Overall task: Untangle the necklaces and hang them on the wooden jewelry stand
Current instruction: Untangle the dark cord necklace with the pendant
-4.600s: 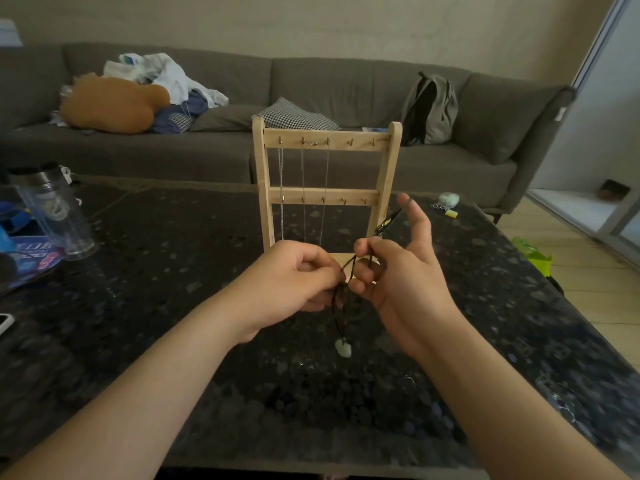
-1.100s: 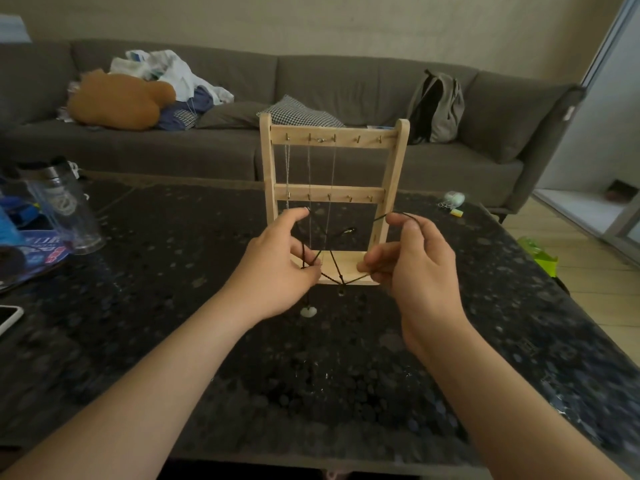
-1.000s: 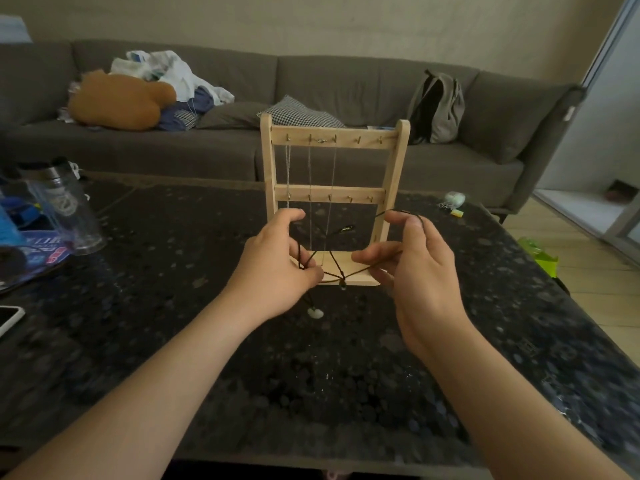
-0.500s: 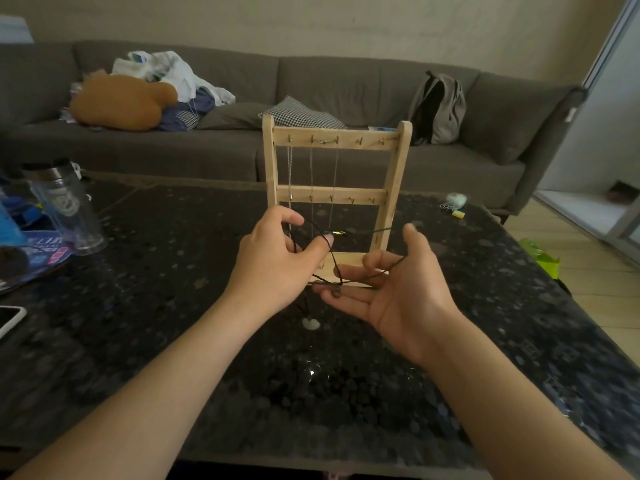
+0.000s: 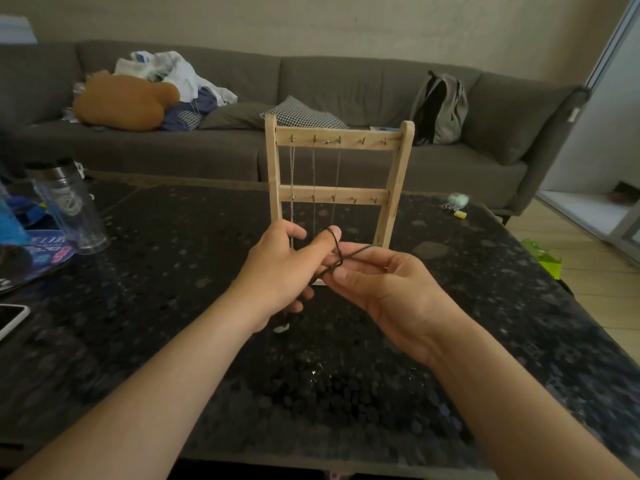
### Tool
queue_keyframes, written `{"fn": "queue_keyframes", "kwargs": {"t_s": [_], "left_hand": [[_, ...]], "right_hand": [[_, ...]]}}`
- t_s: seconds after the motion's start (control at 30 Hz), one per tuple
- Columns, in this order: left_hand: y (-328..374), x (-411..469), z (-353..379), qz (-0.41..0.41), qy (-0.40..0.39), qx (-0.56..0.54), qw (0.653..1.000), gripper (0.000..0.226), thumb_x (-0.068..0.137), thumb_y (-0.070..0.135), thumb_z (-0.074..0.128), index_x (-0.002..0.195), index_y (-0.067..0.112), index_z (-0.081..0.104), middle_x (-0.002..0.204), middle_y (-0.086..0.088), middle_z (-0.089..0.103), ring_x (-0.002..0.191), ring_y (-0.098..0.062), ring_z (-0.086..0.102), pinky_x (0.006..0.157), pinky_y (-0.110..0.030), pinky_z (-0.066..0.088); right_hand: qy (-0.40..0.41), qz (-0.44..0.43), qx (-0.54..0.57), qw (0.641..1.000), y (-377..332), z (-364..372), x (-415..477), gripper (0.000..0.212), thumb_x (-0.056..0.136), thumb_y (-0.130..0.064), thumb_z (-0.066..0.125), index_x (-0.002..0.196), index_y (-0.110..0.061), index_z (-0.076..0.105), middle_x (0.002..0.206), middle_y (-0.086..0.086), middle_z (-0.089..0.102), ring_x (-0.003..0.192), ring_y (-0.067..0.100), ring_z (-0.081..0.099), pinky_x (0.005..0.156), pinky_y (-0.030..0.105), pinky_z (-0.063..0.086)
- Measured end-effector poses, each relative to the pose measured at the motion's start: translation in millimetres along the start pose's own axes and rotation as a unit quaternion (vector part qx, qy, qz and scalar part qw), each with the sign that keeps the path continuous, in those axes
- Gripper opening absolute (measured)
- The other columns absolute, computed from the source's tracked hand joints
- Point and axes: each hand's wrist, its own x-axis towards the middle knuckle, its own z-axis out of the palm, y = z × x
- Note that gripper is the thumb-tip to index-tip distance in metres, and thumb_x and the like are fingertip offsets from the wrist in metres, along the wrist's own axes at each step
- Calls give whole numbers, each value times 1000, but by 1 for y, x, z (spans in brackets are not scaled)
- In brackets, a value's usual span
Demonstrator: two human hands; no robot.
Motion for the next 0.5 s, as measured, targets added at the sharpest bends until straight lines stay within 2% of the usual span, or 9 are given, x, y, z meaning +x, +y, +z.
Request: {"fn": "queue_keyframes", "kwargs": {"t_s": [0.13,0.23,0.37,0.43,0.5], "left_hand": [[5,-3,-3,-10,-29,-39,999,52,91,74,65,122,32,64,104,-5,76,86,-21,78,63,-31,62],[7,-3,-5,-11,-32,-51,998,52,90,77,64,114,31,73,106,-2,76,99,-21,74,83,-40,63],[12,-5,-7,-18,-13,-60,998,55,93,77,59,109,27,79,107,7,71,109,-15,62,104,-45,49],[12,-5,-7,-17,7,-78,997,53,93,74,62,107,27,80,98,7,71,105,-15,63,109,-48,50],[10,-2,-7,-19,16,-99,995,51,91,72,67,104,25,81,88,7,69,99,-20,69,103,-50,58]], "right_hand": [[41,-50,-116,991,0,-1,0,32,85,1,84,115,-6,75,101,14,82,98,27,81,89,32,64],[92,-99,-242,961,1,-2,0,23,83,-12,90,103,-13,79,92,5,83,86,18,81,79,28,65],[147,-156,-366,905,5,-5,5,8,93,-32,82,92,-25,79,77,-5,76,72,6,72,71,21,58],[162,-161,-393,891,6,-6,8,11,98,-38,75,94,-27,74,66,-7,66,59,0,59,60,17,47],[181,-165,-393,886,4,-6,8,14,102,-40,69,95,-28,70,62,-5,62,53,1,51,56,21,43]]}}
